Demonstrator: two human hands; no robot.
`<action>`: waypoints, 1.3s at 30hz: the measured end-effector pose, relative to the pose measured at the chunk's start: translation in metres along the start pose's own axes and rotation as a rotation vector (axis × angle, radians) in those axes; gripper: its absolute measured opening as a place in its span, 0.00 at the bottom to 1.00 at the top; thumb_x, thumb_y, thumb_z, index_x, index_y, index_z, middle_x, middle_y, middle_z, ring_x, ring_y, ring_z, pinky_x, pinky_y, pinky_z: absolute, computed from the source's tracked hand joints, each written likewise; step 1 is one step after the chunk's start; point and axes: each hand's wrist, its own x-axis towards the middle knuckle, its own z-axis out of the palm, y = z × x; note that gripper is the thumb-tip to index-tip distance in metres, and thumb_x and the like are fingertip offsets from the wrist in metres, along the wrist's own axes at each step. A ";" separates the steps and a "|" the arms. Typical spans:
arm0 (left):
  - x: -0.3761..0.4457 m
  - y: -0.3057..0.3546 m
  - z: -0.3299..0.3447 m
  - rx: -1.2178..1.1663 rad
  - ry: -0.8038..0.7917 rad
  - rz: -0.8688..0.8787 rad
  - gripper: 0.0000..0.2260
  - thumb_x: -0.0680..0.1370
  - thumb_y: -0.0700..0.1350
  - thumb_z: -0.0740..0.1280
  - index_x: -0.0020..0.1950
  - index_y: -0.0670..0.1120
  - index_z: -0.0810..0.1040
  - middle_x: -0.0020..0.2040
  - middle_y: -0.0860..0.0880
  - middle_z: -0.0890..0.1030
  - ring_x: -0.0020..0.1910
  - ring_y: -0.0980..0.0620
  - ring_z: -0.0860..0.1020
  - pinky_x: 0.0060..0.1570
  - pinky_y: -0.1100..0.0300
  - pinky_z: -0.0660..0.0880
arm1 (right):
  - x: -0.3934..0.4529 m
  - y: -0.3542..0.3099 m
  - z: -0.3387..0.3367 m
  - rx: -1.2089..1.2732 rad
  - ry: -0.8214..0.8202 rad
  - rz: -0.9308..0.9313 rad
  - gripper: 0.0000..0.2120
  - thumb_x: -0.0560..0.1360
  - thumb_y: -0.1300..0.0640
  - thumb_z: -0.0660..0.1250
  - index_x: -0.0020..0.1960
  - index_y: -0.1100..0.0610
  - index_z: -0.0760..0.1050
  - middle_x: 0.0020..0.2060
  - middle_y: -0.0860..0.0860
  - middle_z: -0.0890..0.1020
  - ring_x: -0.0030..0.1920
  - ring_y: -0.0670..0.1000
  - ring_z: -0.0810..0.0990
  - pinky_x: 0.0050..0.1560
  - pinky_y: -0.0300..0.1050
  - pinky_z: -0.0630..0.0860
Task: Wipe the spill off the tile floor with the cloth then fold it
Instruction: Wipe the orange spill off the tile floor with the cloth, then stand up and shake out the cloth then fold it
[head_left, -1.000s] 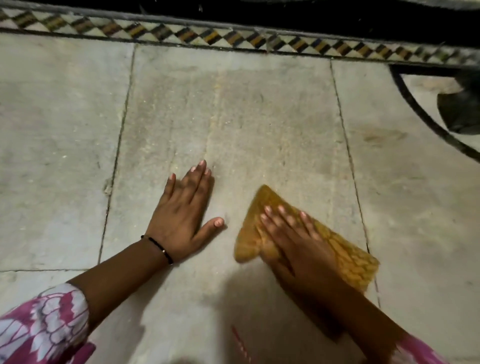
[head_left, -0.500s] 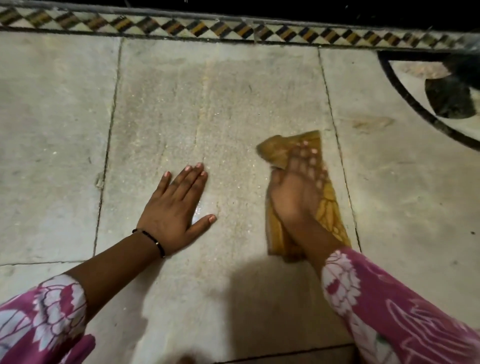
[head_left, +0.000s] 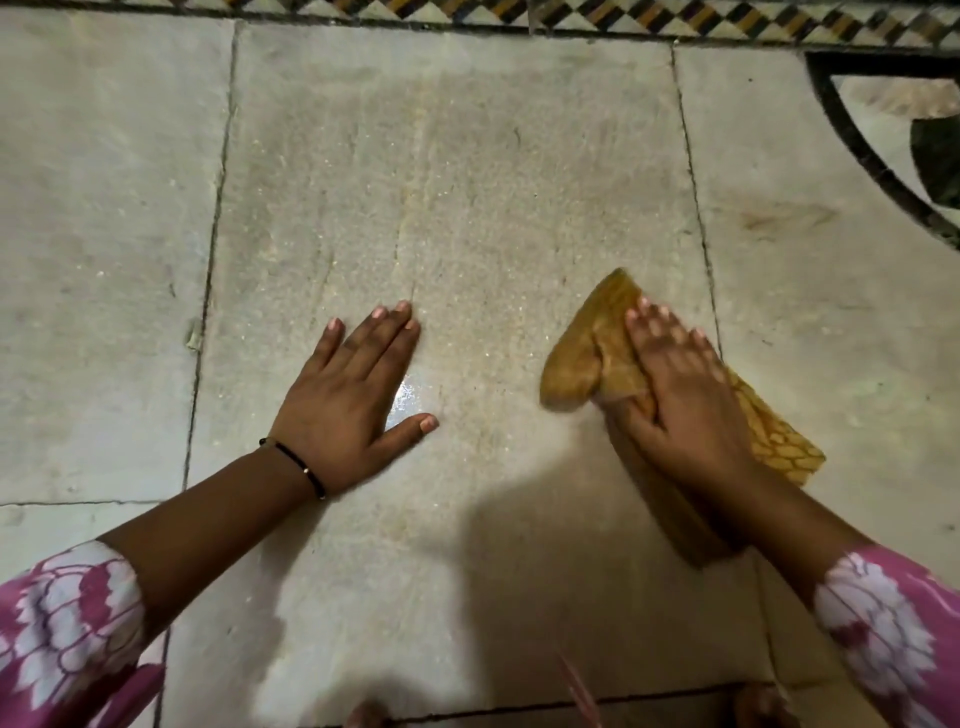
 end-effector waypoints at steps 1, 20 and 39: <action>0.000 0.000 0.000 -0.004 -0.001 -0.002 0.37 0.76 0.66 0.52 0.77 0.43 0.56 0.77 0.46 0.55 0.76 0.49 0.53 0.73 0.45 0.51 | 0.018 -0.007 0.000 0.014 0.042 0.094 0.35 0.77 0.37 0.47 0.78 0.53 0.46 0.78 0.51 0.48 0.77 0.50 0.46 0.76 0.49 0.42; 0.026 0.021 -0.070 -0.027 -0.538 -0.189 0.46 0.66 0.73 0.43 0.78 0.48 0.47 0.78 0.48 0.43 0.77 0.46 0.46 0.72 0.42 0.44 | -0.008 -0.132 -0.019 0.550 -0.233 0.243 0.31 0.80 0.38 0.41 0.69 0.54 0.70 0.66 0.55 0.75 0.67 0.52 0.72 0.69 0.56 0.60; -0.105 0.302 -0.637 -1.184 0.013 -0.488 0.07 0.70 0.48 0.73 0.44 0.47 0.80 0.47 0.48 0.80 0.54 0.52 0.76 0.57 0.61 0.70 | -0.220 -0.199 -0.639 2.032 -0.247 0.636 0.35 0.69 0.49 0.72 0.70 0.66 0.67 0.61 0.66 0.76 0.57 0.63 0.79 0.59 0.61 0.75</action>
